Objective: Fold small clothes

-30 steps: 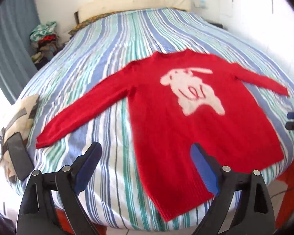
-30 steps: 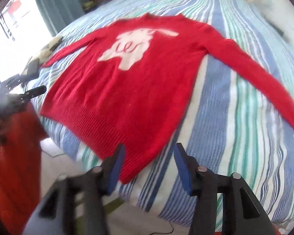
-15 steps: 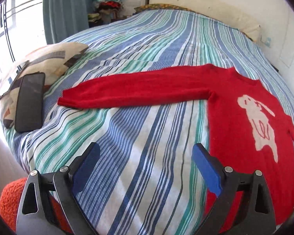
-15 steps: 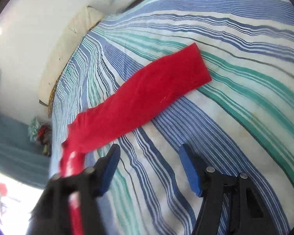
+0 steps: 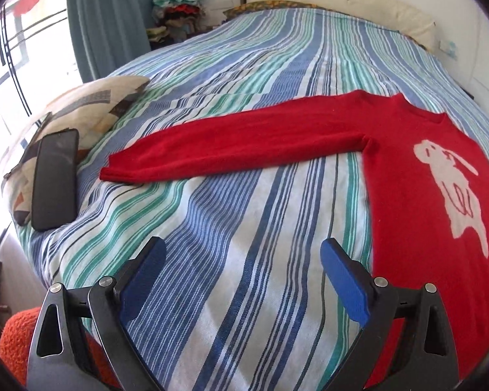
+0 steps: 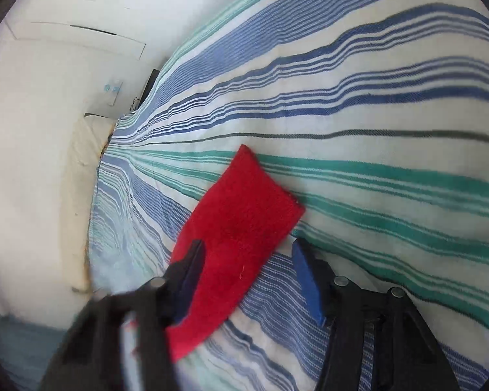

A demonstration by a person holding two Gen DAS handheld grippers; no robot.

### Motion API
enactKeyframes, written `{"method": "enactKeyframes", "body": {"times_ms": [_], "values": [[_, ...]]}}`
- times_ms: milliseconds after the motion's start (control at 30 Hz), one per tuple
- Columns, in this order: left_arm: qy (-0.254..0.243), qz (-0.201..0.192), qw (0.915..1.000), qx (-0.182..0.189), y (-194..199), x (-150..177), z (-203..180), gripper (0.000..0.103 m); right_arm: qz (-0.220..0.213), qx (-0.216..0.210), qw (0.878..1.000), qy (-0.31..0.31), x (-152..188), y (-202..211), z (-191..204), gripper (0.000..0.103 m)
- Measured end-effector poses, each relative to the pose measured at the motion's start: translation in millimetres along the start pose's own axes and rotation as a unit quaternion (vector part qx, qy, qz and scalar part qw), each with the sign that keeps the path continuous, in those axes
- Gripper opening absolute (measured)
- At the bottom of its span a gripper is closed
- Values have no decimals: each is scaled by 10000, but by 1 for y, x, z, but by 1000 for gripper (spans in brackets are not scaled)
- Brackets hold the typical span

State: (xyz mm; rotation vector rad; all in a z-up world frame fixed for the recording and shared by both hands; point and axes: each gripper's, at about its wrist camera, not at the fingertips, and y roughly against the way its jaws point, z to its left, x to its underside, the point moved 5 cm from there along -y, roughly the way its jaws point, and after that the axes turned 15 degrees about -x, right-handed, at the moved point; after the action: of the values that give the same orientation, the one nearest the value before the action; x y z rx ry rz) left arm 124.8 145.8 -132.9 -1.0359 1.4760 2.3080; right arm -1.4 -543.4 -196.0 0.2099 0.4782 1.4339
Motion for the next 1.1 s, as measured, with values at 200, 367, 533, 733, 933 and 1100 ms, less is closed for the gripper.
{"method": "enactKeyframes", "body": {"times_ms": [200,367,533,733,933,1100], "values": [[135,245,9996,62,-10,2,1,96,130,-159,9995,-255,-19,-25,-3,51],[155,270,9995,33,-10,4,3,96,418,54,9989,198,-27,-42,4,9],[96,280,9996,-16,-11,5,6,96,280,512,9919,1126,-46,-30,15,8],[137,387,9991,-59,-16,10,6,96,711,838,9745,1957,-47,-35,21,8],[-114,190,9997,46,-7,7,-8,96,742,-248,9722,2206,-16,-30,119,8],[-255,-30,9996,150,3,3,-16,96,1360,-1472,9216,3325,86,-52,272,8]]}}
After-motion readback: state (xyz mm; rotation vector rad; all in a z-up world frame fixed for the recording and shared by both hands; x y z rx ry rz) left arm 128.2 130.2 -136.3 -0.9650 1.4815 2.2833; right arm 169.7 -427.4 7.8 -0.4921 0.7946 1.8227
